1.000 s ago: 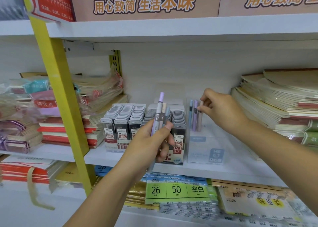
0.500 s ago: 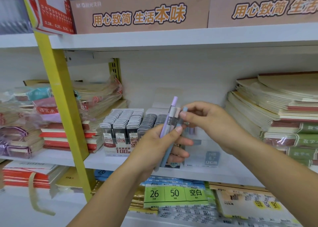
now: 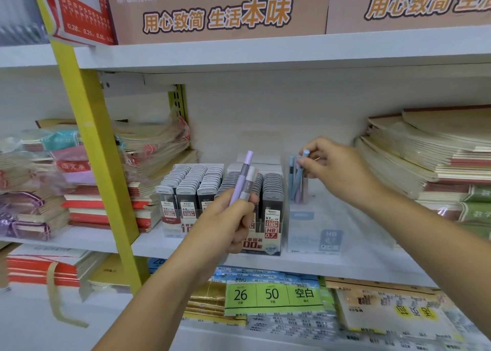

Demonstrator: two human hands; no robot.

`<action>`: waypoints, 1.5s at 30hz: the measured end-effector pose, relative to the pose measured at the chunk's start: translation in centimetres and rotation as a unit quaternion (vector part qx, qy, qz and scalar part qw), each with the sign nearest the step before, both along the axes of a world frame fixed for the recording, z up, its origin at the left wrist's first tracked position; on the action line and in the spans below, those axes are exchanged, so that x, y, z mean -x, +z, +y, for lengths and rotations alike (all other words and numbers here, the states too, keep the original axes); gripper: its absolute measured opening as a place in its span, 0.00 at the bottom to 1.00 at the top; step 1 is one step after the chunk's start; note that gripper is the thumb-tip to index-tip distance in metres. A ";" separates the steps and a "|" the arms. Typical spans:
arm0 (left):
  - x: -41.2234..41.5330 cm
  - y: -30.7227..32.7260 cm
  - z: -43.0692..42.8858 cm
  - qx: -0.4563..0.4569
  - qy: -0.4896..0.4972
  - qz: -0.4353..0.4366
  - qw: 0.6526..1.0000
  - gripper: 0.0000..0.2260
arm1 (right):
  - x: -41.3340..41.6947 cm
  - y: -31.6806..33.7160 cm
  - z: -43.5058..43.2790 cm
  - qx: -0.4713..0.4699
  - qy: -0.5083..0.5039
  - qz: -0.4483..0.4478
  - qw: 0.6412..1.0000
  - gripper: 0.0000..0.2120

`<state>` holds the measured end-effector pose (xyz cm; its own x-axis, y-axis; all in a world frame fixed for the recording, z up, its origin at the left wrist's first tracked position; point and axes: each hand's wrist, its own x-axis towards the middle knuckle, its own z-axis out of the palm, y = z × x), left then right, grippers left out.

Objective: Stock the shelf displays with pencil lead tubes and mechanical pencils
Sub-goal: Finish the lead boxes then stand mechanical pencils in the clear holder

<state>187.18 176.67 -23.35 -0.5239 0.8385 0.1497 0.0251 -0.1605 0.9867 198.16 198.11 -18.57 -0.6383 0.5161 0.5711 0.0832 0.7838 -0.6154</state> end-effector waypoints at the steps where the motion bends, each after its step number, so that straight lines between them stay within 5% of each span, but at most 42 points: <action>1: 0.0 0.0 0.0 -0.004 0.001 -0.003 1.000 0.09 | 0.3 -0.3 0.0 -0.012 -0.001 -0.009 1.000 0.04; 11: 0.4 -0.1 -0.5 -0.023 0.000 0.057 0.998 0.10 | 1.3 -0.5 -0.2 -0.108 -0.016 -0.054 0.993 0.10; 17: 0.8 -0.3 -0.8 -0.022 0.020 0.076 0.997 0.09 | 2.5 -0.3 -0.1 -0.246 -0.109 -0.052 0.962 0.08; 23: 0.9 -0.4 -1.0 -0.021 0.014 0.054 0.998 0.10 | 3.0 -0.7 0.9 -0.136 -0.089 -0.074 0.984 0.09; 28: 0.5 0.0 -0.9 -0.011 0.012 0.074 0.997 0.09 | 2.3 -0.1 0.7 -0.140 -0.102 -0.093 0.980 0.11; 31: 0.3 0.6 -0.6 -0.016 -0.003 0.066 0.998 0.09 | 1.1 0.9 -0.9 -0.114 -0.076 -0.014 0.990 0.10; 33: 0.0 1.2 -0.1 -0.021 -0.015 0.060 0.998 0.09 | 0.0 1.5 -2.7 0.005 0.012 0.017 1.000 0.07; 37: -0.9 1.7 1.1 -0.021 -0.050 0.055 0.997 0.09 | -0.9 1.1 -5.8 0.185 0.204 0.025 0.961 0.10; 42: -1.4 1.6 1.3 -0.024 -0.062 0.015 0.998 0.12 | -2.0 2.0 -4.8 0.211 0.172 0.122 0.954 0.07; 45: -0.5 1.6 0.9 -0.009 0.014 0.090 0.996 0.10 | -3.4 3.4 -2.4 0.173 0.123 0.222 0.952 0.07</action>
<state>187.64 177.58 -21.80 -0.5100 0.8207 0.2576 0.2055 -0.1745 0.9630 201.61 195.75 -15.14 -0.4989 0.5882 0.6365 -0.4058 0.4904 -0.7713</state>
